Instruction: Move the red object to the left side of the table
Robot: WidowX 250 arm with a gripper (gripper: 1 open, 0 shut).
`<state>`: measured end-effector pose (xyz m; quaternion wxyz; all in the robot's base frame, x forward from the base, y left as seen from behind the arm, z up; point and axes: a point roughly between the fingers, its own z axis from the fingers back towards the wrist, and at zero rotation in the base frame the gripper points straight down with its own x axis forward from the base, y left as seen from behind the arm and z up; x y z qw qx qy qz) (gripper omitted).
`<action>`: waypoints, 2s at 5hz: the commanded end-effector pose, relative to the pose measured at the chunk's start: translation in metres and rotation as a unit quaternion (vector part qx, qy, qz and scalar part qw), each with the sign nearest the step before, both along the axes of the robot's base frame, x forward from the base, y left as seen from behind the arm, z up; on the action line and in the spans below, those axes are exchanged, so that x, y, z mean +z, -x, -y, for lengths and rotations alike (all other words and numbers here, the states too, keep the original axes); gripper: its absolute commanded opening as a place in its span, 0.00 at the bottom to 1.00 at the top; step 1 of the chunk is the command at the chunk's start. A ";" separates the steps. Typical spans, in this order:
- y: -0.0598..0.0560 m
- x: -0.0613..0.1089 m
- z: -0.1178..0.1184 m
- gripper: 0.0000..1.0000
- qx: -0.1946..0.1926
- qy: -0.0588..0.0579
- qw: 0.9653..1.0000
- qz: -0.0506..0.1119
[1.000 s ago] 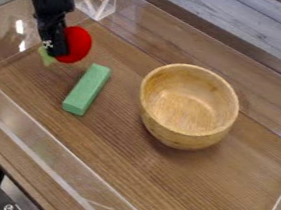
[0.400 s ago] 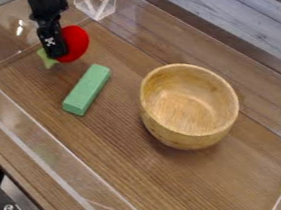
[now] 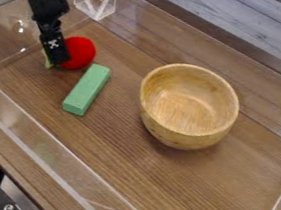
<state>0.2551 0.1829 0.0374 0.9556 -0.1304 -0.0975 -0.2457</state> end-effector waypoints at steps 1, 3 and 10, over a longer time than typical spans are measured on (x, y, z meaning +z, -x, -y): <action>-0.001 0.007 -0.008 1.00 0.030 -0.010 0.999 0.012; 0.001 0.006 -0.003 1.00 0.087 0.005 0.996 -0.003; -0.011 0.029 -0.007 1.00 0.150 0.050 0.985 -0.062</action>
